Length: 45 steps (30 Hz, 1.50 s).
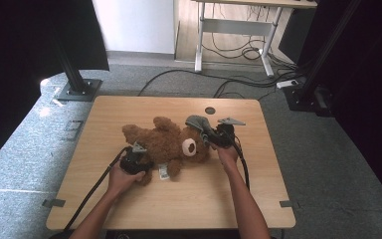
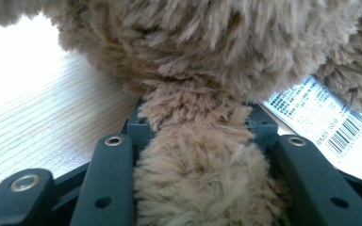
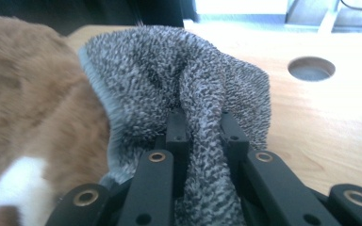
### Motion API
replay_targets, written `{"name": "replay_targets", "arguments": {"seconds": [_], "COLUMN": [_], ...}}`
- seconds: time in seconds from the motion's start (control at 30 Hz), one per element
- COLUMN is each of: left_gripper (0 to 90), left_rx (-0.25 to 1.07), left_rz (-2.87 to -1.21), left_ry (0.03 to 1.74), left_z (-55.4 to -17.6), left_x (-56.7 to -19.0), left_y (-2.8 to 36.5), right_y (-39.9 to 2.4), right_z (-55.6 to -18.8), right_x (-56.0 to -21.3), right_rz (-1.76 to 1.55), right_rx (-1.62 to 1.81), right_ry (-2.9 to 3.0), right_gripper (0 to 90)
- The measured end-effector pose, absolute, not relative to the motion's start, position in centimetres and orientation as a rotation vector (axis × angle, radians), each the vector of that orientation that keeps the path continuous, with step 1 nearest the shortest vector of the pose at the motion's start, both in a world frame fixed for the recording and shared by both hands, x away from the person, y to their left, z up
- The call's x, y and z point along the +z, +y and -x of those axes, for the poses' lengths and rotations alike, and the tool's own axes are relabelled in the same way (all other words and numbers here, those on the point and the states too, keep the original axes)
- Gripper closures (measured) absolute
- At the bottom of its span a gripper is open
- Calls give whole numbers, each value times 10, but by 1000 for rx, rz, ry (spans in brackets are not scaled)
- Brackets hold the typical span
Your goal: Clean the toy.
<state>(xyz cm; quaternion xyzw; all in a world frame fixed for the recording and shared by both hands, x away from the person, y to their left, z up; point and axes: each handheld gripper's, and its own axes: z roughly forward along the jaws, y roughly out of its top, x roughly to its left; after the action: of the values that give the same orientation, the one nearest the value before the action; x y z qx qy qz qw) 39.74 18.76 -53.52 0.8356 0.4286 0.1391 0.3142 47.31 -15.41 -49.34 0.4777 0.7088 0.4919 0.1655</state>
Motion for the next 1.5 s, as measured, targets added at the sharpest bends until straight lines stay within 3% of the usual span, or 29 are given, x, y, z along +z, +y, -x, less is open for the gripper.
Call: {"name": "replay_targets", "arguments": {"seconds": [0.33, 0.57, 0.8, 1.03, 1.23, 1.5], "left_gripper": [568, 570, 572, 572, 572, 573], "left_rx": [368, 378, 380, 376, 376, 379], "left_rz": [-2202, -2202, -2203, -2200, -2195, -2199], "left_ry": [1130, 1131, 1127, 1122, 1123, 1119], "left_z": [-397, -396, -396, -396, -396, -396], "left_x": [-535, -536, -536, -536, -536, -536], "left_y": [188, 187, 187, 188, 187, 187], "right_y": [-165, -171, -170, -185, -193, -161], "right_z": [-467, -451, -438, -437, -443, -457], "right_x": [-515, -549, -547, -531, -496, -459], "right_rz": [-1481, -1534, -1493, -1449, -1388, -1246], "right_rx": [1343, 1363, 1361, 1368, 1449, 1506], "right_ry": [2060, 2117, 2179, 2128, 2024, 2011], "right_gripper": [794, 799, 800, 795, 795, 795]}}
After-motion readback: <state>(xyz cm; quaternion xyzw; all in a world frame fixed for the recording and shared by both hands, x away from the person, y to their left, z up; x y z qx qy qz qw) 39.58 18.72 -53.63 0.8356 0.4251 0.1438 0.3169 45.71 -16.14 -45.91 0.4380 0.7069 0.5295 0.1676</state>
